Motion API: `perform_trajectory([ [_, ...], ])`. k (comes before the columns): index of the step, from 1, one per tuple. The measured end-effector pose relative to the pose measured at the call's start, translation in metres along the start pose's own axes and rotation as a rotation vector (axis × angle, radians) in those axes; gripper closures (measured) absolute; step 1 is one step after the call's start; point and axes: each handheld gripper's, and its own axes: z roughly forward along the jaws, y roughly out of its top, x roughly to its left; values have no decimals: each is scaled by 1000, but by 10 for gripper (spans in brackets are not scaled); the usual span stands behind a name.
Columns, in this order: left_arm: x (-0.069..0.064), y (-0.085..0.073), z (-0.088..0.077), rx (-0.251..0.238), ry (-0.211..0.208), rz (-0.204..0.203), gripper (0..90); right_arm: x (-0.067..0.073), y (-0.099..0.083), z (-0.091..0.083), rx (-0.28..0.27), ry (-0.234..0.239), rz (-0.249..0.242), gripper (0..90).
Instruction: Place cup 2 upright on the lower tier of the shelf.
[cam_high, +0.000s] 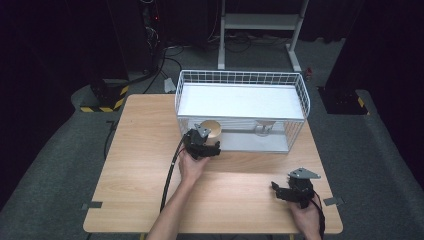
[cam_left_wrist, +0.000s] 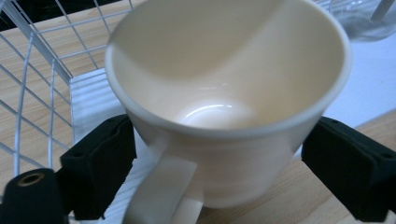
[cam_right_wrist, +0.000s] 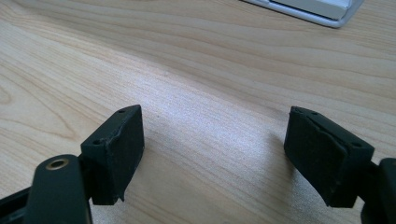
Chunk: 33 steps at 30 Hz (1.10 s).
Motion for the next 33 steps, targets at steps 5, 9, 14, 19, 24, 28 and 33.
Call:
perform_trajectory([
  [5,-1,-5,0,0,-2,-17,129,0,0,0,0,0,0,204],
  [9,-2,-7,1,10,-2,-24,139,0,0,0,0,0,0,204],
  [14,-1,-8,2,22,-11,-37,148,0,0,0,0,0,0,204],
  [19,-1,-9,4,30,2,-29,179,0,0,0,0,0,0,204],
  [24,-3,-9,5,39,6,-18,223,0,0,0,0,0,0,204],
  [28,-2,-7,7,43,8,-22,265,0,0,0,0,0,1,204],
  [33,-2,-5,8,41,11,-24,279,0,0,0,0,0,0,204],
])
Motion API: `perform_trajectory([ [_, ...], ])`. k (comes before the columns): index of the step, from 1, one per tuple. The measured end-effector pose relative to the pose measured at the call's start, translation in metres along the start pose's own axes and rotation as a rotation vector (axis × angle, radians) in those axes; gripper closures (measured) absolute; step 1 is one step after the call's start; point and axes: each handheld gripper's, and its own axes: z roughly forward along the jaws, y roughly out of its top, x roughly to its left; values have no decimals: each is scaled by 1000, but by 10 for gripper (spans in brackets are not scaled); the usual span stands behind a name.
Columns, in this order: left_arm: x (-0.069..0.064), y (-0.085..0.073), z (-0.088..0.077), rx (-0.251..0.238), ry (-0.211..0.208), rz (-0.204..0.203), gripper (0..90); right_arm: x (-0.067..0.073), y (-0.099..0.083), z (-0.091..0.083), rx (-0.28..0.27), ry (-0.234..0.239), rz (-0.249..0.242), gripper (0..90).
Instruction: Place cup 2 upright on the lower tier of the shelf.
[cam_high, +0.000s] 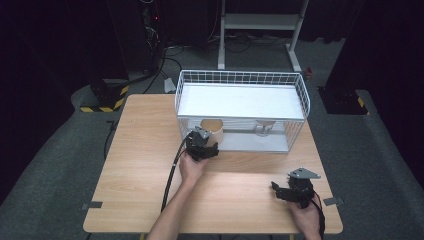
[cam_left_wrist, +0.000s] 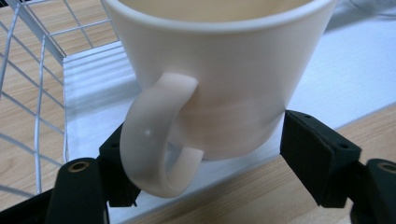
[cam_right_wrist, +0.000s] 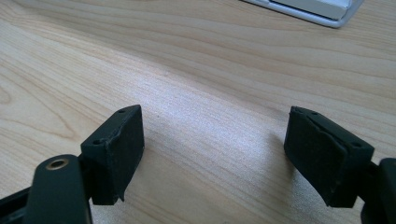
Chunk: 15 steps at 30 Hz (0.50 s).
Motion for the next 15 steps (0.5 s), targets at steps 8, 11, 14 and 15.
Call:
perform_trajectory([
  [8,-1,1,6,18,21,21,318,0,0,0,0,0,0,204],
  [11,0,3,8,26,16,19,330,0,0,0,0,0,0,204],
  [14,0,5,10,27,22,15,359,0,0,0,0,0,0,204],
  [15,-1,6,11,23,23,8,365,0,0,0,0,0,0,204],
])
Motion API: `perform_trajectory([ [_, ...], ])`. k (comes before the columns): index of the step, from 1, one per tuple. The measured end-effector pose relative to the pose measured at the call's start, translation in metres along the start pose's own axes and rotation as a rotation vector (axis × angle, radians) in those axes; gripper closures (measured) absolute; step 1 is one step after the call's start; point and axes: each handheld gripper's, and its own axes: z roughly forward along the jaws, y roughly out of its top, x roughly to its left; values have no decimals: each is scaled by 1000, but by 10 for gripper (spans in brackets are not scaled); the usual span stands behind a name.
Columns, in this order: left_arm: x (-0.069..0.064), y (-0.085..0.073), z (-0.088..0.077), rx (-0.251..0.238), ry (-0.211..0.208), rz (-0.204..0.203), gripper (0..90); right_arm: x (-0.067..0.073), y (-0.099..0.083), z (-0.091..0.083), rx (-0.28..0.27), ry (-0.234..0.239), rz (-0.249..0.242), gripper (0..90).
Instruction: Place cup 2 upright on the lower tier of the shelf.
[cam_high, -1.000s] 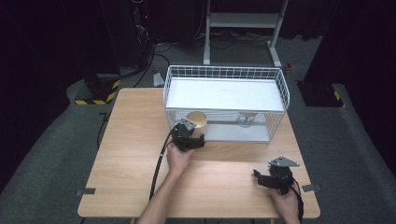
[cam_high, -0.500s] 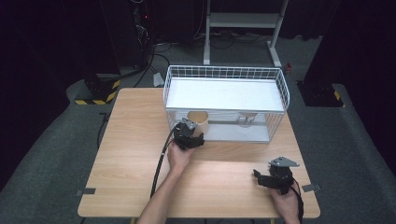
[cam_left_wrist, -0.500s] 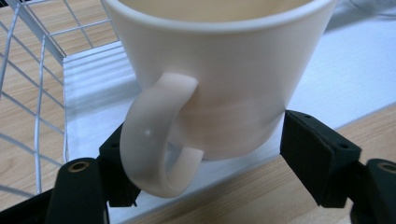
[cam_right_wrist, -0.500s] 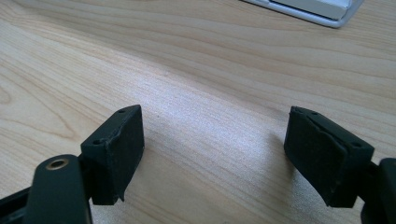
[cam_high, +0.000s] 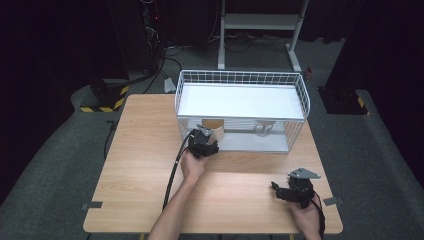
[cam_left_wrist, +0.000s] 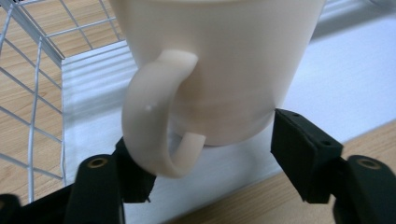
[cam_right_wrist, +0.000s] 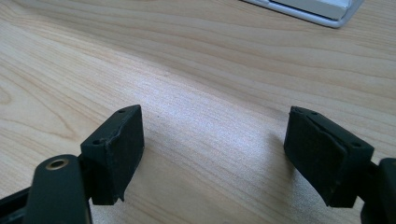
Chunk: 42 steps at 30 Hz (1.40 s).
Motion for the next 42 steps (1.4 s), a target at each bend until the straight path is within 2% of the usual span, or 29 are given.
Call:
perform_trajectory([
  [1,1,1,0,2,4,15,372,0,0,0,0,0,0,204],
  [4,0,2,2,3,-13,1,398,0,0,0,0,0,-1,204],
  [6,1,3,2,-4,-4,-12,421,0,0,0,0,0,-1,204],
  [8,2,3,3,-5,-15,-14,431,0,0,0,0,0,-1,204],
  [9,1,3,5,-6,-26,-34,431,0,0,0,0,0,-1,204],
  [10,2,3,5,1,-23,-24,443,0,0,0,0,0,-1,204],
  [12,2,3,6,2,-12,-34,447,0,0,0,0,0,-1,204],
  [15,2,3,8,3,-30,-44,464,0,0,0,0,0,-1,204],
  [21,3,6,10,9,-18,-31,494,0,0,0,0,0,-1,204],
  [22,2,6,11,12,-22,-47,509,0,0,0,0,0,0,204],
  [25,4,7,13,29,-15,-36,531,0,0,0,0,0,-1,204],
  [26,2,8,14,34,-30,-49,541,0,0,0,0,0,-1,204],
  [31,1,11,16,40,-8,-30,591,0,0,0,1,0,2,204],
  [35,2,13,19,52,3,-25,607,0,0,0,1,0,2,204],
  [36,2,14,21,56,12,-35,609,0,0,0,1,0,3,204],
  [38,0,15,22,60,5,-47,610,0,0,0,1,0,3,204],
  [42,2,18,25,69,3,-36,618,0,0,0,1,0,2,204],
])
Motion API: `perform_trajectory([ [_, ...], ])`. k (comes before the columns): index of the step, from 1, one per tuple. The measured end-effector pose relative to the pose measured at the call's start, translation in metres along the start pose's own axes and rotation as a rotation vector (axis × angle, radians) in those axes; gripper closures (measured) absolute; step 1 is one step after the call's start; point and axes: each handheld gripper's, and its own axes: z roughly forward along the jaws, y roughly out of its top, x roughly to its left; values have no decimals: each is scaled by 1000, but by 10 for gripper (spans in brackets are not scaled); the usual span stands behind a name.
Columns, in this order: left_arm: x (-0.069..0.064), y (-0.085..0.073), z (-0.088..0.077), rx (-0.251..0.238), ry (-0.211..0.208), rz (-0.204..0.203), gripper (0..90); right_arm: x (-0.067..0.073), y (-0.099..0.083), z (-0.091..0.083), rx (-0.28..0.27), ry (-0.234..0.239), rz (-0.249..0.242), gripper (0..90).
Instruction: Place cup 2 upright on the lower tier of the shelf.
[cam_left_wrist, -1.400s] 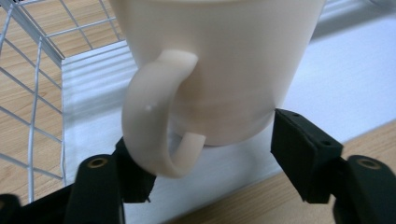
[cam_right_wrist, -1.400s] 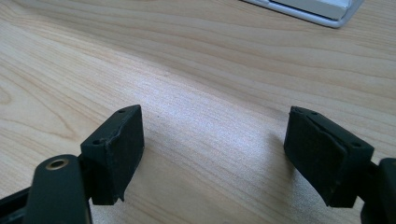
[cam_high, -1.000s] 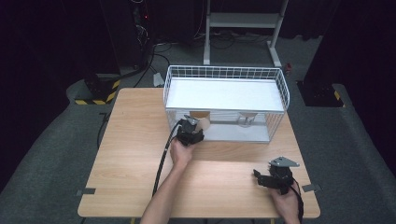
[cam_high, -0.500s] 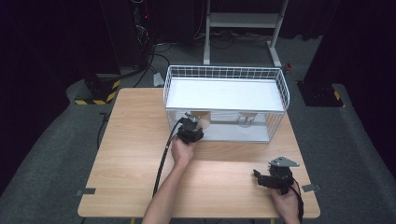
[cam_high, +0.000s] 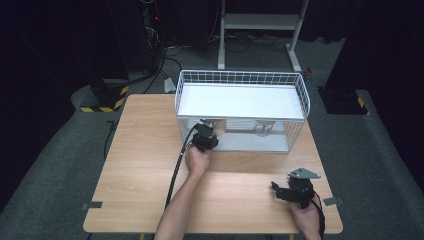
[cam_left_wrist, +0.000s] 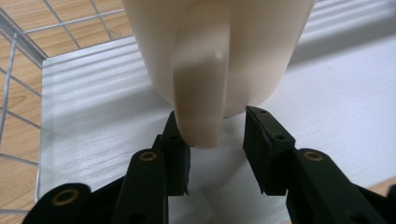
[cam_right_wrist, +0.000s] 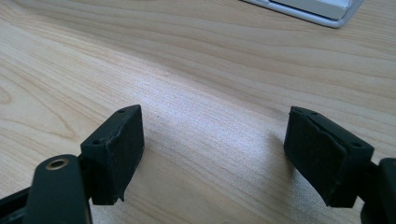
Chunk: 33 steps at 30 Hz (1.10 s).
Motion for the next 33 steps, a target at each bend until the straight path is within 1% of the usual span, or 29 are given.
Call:
perform_trajectory([
  [3,-1,2,1,0,7,-12,618,0,0,0,0,0,0,205],
  [4,0,2,2,-3,-9,-16,617,0,0,0,0,0,0,205],
  [5,0,2,2,-3,-9,-16,612,0,0,0,0,0,0,206],
  [6,0,2,1,-5,5,-32,604,0,0,0,0,0,0,205],
  [7,1,2,2,-10,-11,-33,593,0,0,0,0,0,0,205],
  [9,0,2,1,-14,-7,-41,580,0,0,0,-1,0,-3,205],
  [11,0,3,-1,-19,-16,-36,521,0,0,0,-1,0,-3,205],
  [12,1,3,-3,-14,-14,-28,466,0,0,0,-1,0,-3,205],
  [15,0,2,-6,-18,-3,-32,400,0,0,0,-1,0,-3,206],
  [16,2,0,-8,-10,-27,-23,383,0,0,0,0,0,0,205],
  [17,2,0,-8,-10,-27,-23,372,0,0,0,0,0,0,205],
  [18,3,-1,-11,-2,-23,-21,372,0,0,0,0,0,0,205],
  [19,4,-2,-13,-12,-28,-24,366,0,0,0,0,0,0,205],
  [20,4,-4,-15,-13,-27,-35,362,0,0,0,-1,0,-3,205],
  [22,4,-5,-17,-13,-31,-38,357,0,0,0,0,0,0,205],
  [24,7,-6,-21,-17,-33,-18,353,0,0,0,0,0,1,205],
  [25,7,-6,-21,-17,-33,-18,351,0,0,0,0,0,0,205],
  [26,6,-8,-22,-19,-36,-47,347,0,0,0,-1,0,-2,205],
  [27,7,-8,-24,-23,-27,-41,347,0,0,0,-1,0,-2,205],
  [28,8,-9,-25,-22,-42,-44,346,0,0,0,0,0,0,205],
  [31,9,-12,-30,-26,-41,-34,344,0,0,0,-1,-1,-2,205],
  [32,9,-13,-31,-26,-38,-42,344,0,0,0,-1,-1,-2,205],
  [33,11,-14,-32,-30,-31,-28,344,0,0,0,-2,-1,-2,205],
])
